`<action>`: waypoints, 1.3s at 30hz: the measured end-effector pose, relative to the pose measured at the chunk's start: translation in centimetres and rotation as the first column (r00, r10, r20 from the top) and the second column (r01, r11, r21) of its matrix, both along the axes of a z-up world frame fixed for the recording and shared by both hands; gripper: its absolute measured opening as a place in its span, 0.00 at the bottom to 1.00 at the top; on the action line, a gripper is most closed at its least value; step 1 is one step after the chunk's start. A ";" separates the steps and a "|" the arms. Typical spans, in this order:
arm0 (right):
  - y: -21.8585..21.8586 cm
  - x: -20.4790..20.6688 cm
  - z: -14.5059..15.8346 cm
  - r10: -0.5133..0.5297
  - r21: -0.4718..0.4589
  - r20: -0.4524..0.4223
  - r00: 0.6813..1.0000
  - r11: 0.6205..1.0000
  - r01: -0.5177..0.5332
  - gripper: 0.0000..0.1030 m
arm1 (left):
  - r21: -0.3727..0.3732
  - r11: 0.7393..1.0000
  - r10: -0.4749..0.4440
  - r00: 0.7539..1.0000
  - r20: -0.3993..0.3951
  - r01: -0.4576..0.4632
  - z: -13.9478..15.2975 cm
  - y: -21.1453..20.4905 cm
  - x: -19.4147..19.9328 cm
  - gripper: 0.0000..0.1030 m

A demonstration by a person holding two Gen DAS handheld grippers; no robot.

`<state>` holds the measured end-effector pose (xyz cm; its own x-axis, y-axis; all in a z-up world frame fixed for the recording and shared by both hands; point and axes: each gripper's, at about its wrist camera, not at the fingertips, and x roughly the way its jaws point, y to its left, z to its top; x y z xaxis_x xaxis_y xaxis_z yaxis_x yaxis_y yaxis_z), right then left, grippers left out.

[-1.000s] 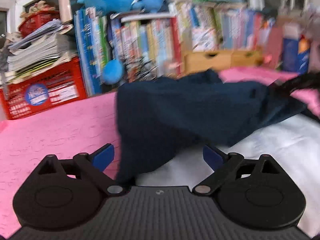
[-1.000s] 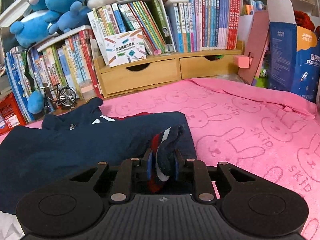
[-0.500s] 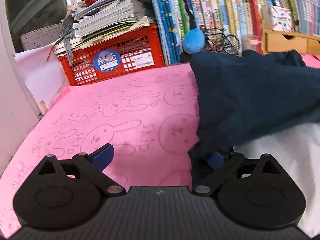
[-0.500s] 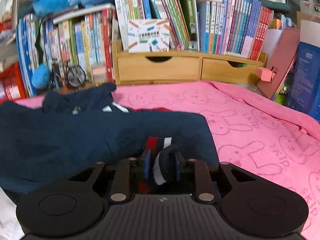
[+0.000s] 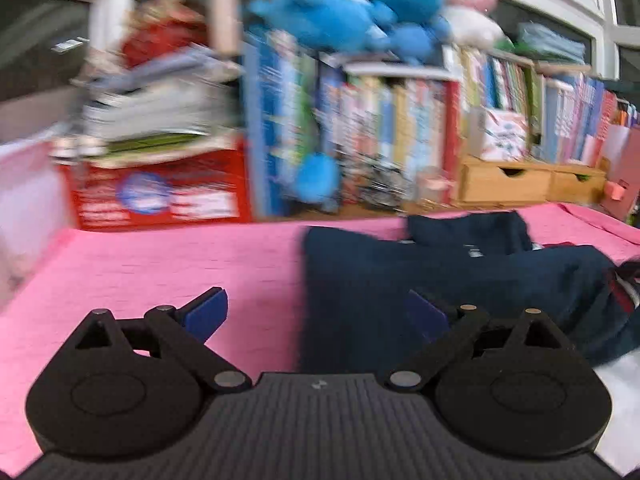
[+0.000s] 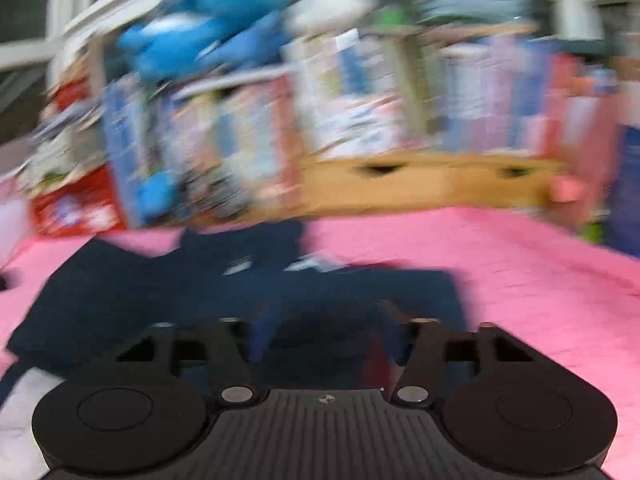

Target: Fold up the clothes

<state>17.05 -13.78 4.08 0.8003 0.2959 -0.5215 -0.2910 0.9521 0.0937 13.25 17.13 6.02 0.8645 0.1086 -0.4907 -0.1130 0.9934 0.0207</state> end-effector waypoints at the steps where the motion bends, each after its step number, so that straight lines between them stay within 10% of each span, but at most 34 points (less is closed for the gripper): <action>1: 1.8 0.5 -0.3 0.037 -0.005 -0.024 0.999 0.999 -0.037 0.44 | -0.002 1.000 -0.003 1.000 -0.013 0.003 -0.3 -0.9 1.9 0.94; 8: 8.8 3.6 -3.4 0.125 -0.057 -0.095 0.988 0.990 -0.131 0.39 | 0.270 0.958 0.122 0.990 -0.066 -0.100 -5.8 -1.8 7.7 0.94; 15: 4.8 6.1 -4.0 0.017 -0.167 -0.049 0.999 0.986 -0.025 0.37 | 0.056 0.990 0.137 0.980 -0.145 -0.130 -7.2 3.5 7.8 1.00; 22: 0.9 7.5 -3.4 -0.154 -0.169 -0.074 0.985 0.976 0.140 0.09 | 0.110 0.987 0.132 0.982 -0.137 -0.117 -7.3 2.5 7.5 1.00; 25: 3.0 6.2 -2.4 -0.184 -0.137 -0.046 0.982 0.975 0.176 0.28 | 0.093 0.989 0.131 0.981 -0.141 -0.118 -7.2 2.7 7.8 1.00; 33: 13.1 0.4 -4.0 0.227 -0.140 -0.054 0.972 0.962 -0.232 0.40 | 0.084 0.989 0.133 0.981 -0.143 -0.122 -7.2 2.9 7.6 1.00; 39: 6.8 0.8 -3.9 0.076 -0.092 -0.070 0.995 0.992 -0.082 0.52 | 0.079 0.989 0.133 0.980 -0.146 -0.122 -7.2 3.1 7.6 1.00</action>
